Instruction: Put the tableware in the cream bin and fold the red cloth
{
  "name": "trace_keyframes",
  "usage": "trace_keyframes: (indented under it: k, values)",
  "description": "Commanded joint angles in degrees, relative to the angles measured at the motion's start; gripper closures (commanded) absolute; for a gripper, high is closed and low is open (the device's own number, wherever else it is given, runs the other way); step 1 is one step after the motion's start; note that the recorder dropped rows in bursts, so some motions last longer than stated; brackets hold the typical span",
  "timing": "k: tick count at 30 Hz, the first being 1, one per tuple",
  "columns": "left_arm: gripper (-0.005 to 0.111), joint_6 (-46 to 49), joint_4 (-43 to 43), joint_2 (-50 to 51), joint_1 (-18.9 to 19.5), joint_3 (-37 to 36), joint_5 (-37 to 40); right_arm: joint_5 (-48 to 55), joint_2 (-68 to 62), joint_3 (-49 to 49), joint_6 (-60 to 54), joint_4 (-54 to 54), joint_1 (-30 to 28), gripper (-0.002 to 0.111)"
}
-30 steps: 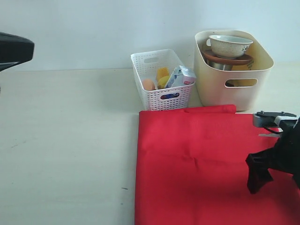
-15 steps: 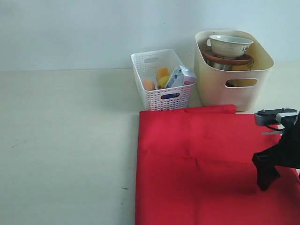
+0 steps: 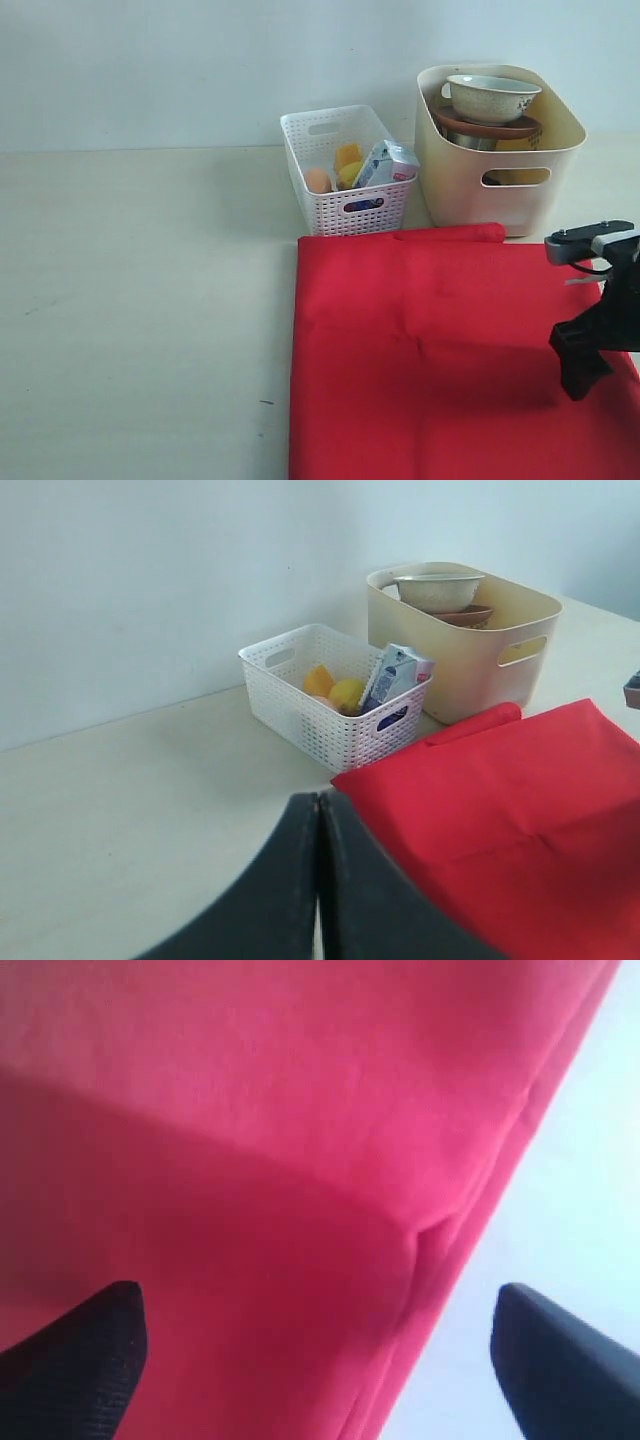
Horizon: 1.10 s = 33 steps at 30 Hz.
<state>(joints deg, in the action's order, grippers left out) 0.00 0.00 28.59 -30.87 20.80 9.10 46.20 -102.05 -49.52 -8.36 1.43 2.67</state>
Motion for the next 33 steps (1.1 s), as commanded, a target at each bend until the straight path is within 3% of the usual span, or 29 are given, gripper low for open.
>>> trace_keyframes:
  k: [1,11,24,28,33]
  values:
    - [0.107,-0.5,0.0,-0.21,0.12,-0.11,-0.73,-0.84,0.57,-1.97,0.87,0.56,0.01,0.021]
    - [0.107,-0.5,0.0,-0.21,0.12,-0.11,-0.73,0.78,0.57,-4.02,1.79,-5.66,0.01,0.021]
    - [0.107,-0.5,0.76,-4.39,0.25,-7.18,-0.39,0.67,0.57,-4.02,0.49,-7.6,0.01,0.021]
    - [0.107,-0.5,0.89,-8.26,3.41,-7.4,1.12,0.57,0.57,-4.02,0.49,-7.6,0.01,0.021]
    - [0.107,-0.5,0.89,-13.47,10.17,-7.4,2.64,0.39,0.57,-4.02,0.49,-7.6,0.01,0.021]
